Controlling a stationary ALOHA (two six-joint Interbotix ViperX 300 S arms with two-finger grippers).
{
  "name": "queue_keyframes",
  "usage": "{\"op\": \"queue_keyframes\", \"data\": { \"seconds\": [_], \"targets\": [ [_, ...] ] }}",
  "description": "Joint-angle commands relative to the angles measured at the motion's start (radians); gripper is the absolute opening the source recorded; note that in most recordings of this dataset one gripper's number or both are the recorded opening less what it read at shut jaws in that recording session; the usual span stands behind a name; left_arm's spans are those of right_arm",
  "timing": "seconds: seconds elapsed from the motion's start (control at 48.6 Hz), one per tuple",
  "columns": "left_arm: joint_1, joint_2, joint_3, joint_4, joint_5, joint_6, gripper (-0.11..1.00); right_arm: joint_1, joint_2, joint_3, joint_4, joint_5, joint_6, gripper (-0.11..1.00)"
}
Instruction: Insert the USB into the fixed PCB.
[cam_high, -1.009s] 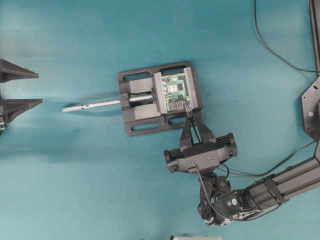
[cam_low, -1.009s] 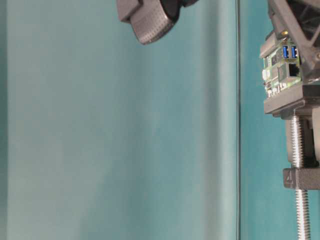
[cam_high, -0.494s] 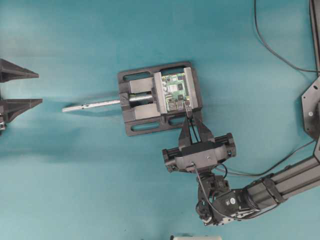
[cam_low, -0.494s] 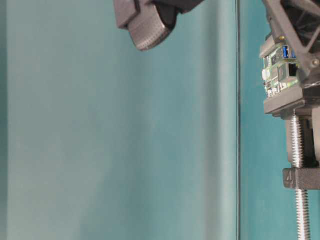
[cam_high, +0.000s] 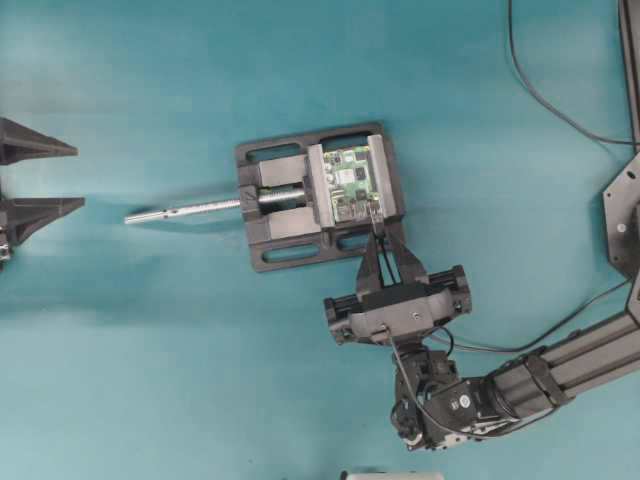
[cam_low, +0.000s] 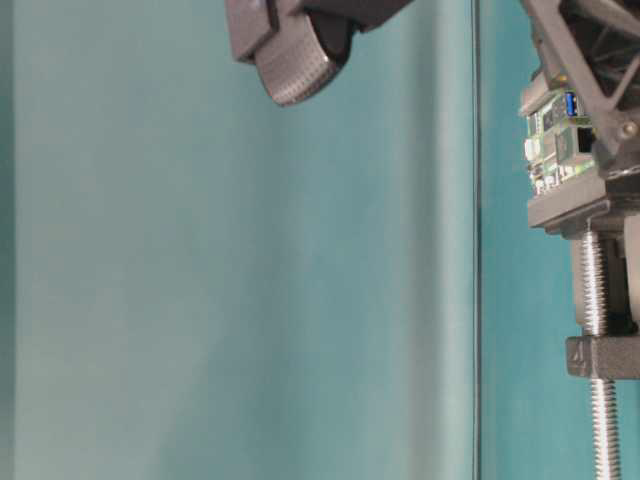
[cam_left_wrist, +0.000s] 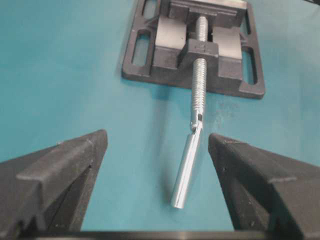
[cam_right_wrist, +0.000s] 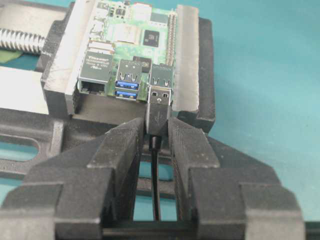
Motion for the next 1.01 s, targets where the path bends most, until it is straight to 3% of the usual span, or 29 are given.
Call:
{"op": "queue_keyframes", "data": {
  "seconds": [0.0,0.988],
  "targets": [
    [0.002,0.015,-0.012,0.003,-0.009,-0.011,0.98,-0.037,-0.052,-0.005,-0.018,-0.011,-0.003,0.21],
    [0.002,0.015,-0.012,0.003,-0.009,-0.011,0.98,-0.052,-0.092,0.061,-0.02,0.0,-0.044,0.21]
  ]
}}
